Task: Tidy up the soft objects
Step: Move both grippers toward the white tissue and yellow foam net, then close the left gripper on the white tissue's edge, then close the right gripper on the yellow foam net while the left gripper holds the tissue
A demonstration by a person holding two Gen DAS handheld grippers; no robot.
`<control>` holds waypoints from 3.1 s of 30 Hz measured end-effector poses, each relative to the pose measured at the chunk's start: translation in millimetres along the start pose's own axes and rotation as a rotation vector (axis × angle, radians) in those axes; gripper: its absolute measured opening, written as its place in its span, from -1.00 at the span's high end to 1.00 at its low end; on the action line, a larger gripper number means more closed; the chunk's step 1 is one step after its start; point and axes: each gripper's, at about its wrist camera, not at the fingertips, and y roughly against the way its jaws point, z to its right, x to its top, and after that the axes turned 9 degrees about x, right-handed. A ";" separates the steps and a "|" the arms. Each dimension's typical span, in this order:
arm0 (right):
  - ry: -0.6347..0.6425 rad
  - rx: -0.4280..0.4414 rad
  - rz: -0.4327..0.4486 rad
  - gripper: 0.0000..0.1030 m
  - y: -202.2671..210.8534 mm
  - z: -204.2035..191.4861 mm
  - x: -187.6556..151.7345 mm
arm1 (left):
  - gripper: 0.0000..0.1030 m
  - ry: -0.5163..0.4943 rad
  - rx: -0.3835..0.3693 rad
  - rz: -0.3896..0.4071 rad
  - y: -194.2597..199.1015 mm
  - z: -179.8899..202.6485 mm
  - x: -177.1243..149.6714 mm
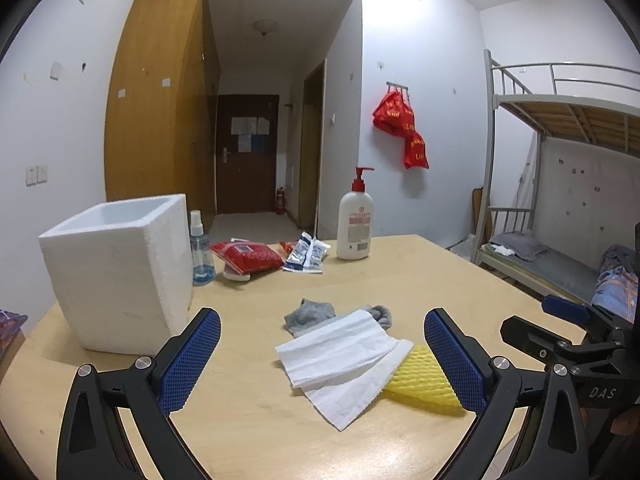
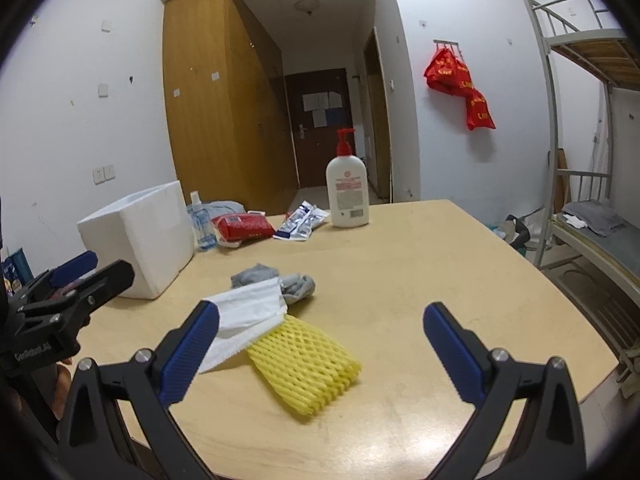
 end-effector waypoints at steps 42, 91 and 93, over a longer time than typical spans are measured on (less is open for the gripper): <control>0.057 0.150 -0.267 -1.00 -77.8 17.4 -15.7 | 0.14 -0.073 -0.127 -0.476 -126.6 18.4 -35.7; 0.187 0.223 -0.358 -1.00 -93.3 -3.0 -15.2 | 0.32 -0.181 -0.108 -0.487 -108.9 -0.9 -35.0; 0.188 0.223 -0.363 -1.00 -93.7 -2.5 -15.7 | -0.27 -0.182 -0.103 -0.478 -108.4 -0.7 -35.8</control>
